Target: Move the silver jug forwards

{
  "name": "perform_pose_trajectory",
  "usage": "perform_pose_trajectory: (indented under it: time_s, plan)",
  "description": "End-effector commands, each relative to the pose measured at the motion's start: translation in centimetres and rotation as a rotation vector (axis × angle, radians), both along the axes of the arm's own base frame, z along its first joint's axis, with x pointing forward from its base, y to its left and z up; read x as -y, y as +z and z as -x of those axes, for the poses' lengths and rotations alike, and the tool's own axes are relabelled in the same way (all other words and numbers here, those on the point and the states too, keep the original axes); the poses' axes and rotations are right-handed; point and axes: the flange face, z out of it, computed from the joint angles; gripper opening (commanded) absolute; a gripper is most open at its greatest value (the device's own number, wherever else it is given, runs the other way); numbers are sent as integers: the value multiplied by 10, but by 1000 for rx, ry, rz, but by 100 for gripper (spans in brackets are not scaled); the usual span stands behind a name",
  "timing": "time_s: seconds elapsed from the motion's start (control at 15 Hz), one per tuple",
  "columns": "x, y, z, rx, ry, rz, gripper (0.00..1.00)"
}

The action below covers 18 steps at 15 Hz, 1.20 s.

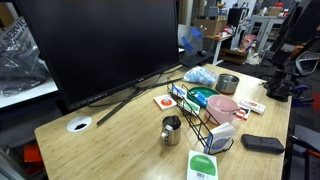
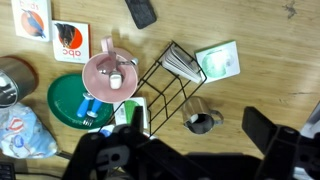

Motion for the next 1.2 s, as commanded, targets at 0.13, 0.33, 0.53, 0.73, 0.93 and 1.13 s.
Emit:
perform_pose_trajectory:
  time_s: [0.13, 0.33, 0.53, 0.73, 0.93, 1.13]
  plan:
    - [-2, -1, -3, 5, 2, -3, 100]
    - [-1, 0, -3, 7, 1, -3, 100]
    - [-9, -1, -6, 1, -17, -36, 100]
    - [-34, -5, -18, 22, 3, -61, 100]
    - [-66, -18, -34, 29, 48, -56, 100]
    - [-92, -33, -57, 12, -2, -71, 100]
